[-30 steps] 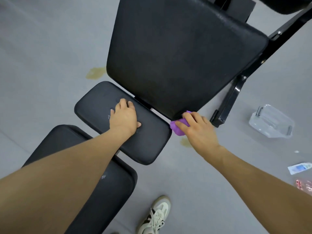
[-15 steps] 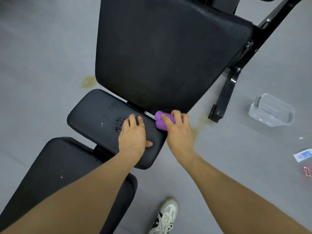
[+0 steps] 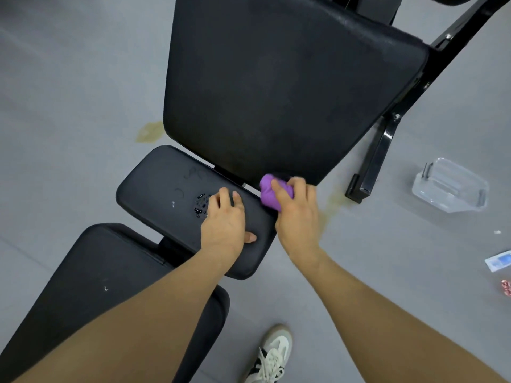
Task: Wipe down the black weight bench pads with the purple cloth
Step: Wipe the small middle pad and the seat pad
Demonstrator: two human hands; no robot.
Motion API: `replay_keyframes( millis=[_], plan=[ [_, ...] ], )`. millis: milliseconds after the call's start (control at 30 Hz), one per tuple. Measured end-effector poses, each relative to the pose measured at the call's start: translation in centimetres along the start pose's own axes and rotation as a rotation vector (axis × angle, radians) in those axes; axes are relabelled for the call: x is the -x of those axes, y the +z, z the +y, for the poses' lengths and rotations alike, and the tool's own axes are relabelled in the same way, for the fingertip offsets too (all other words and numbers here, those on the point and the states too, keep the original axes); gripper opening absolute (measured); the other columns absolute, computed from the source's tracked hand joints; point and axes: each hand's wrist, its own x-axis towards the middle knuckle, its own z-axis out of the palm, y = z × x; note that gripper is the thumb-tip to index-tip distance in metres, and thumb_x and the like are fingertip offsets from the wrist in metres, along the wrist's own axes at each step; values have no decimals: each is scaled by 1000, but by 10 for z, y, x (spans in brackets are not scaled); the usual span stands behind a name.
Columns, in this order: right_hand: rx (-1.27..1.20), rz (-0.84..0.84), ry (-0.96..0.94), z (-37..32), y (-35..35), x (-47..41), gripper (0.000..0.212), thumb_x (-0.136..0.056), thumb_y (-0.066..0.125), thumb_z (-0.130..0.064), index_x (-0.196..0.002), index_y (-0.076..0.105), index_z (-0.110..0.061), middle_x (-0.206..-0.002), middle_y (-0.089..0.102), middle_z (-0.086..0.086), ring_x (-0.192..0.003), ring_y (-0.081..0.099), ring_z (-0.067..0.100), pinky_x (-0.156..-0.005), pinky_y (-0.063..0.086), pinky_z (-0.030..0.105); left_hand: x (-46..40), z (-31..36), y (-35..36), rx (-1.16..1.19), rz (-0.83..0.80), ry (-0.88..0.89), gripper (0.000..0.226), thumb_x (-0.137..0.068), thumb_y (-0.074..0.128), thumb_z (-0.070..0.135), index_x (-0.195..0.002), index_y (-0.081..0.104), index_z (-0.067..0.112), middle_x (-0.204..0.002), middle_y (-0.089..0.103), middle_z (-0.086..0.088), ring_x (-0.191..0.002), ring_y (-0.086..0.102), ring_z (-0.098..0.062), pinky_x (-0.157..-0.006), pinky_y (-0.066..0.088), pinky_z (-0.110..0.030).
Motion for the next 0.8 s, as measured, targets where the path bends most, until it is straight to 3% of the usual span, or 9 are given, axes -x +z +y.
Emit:
replay_keyframes(
  millis=[100,167,300,433,600,800],
  plan=[
    [-73,-153,-10,-4,-2,8,56,-80,64,-3,-132,51,-19,-121,45,8,-107,43,29,-75,52,39,0,-1,2,31,12,6,96,-77,71,42,-147,14,11,-144,12,-10,-133,18,-28,-90,46,-37],
    [-154,-190,20,-4,-10,6,51,-89,57,-15,-138,43,-21,-124,40,4,-112,40,24,-80,49,34,2,-5,2,54,28,24,95,-77,70,45,-148,15,13,-143,15,-8,-133,20,-26,-96,43,-37],
    [-279,-205,-16,-15,-20,7,51,-94,51,-30,-141,35,-21,-130,41,2,-115,42,20,-83,41,25,13,-31,-2,78,177,92,74,-86,59,46,-146,26,18,-141,28,-4,-131,31,-23,-116,17,-37],
    [-186,-320,-103,-14,-7,13,56,-95,48,-33,-146,29,-19,-139,33,3,-122,35,21,-95,39,30,22,-78,-10,107,297,-13,76,-85,61,41,-146,25,14,-143,28,-9,-133,29,-26,-118,16,-39],
    [-115,-299,-167,-20,-9,4,53,-95,51,-29,-144,35,-17,-139,43,3,-122,41,23,-96,37,30,4,-110,-18,198,98,-168,110,-72,69,52,-150,2,13,-156,-5,-13,-145,-6,-29,-117,9,-40],
    [31,-301,-364,-113,30,-79,49,-94,50,-22,-141,37,-15,-129,49,8,-112,46,28,-85,39,35,-7,-104,-17,228,61,-217,116,-68,76,45,-150,0,11,-156,-11,-14,-144,-11,-30,-116,16,-41]
  ],
)
